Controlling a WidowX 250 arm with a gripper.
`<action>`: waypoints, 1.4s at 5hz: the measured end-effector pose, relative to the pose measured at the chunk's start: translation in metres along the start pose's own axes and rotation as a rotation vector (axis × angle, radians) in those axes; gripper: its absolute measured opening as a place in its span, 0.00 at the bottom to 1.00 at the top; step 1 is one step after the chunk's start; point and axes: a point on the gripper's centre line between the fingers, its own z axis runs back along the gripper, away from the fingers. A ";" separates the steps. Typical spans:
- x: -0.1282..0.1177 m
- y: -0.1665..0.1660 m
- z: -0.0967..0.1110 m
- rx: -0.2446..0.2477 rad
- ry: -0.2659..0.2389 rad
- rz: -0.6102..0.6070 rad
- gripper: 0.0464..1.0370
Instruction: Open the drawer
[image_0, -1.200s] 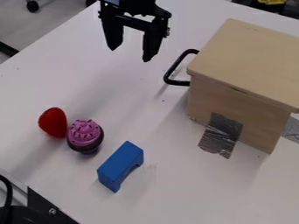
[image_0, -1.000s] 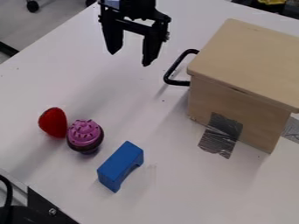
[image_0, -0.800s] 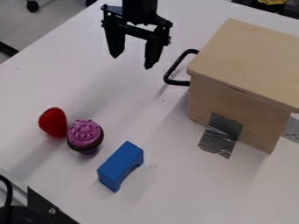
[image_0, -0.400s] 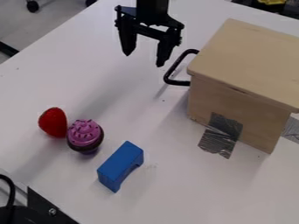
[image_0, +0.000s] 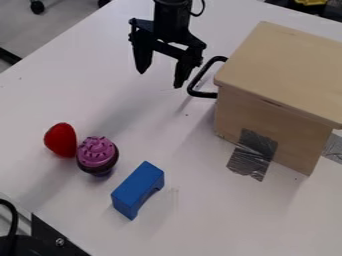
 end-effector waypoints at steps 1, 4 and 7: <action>0.002 -0.003 -0.010 0.007 0.003 -0.005 0.96; 0.046 -0.002 -0.026 -0.007 0.034 0.020 0.96; 0.065 -0.008 -0.016 -0.033 0.024 0.028 0.96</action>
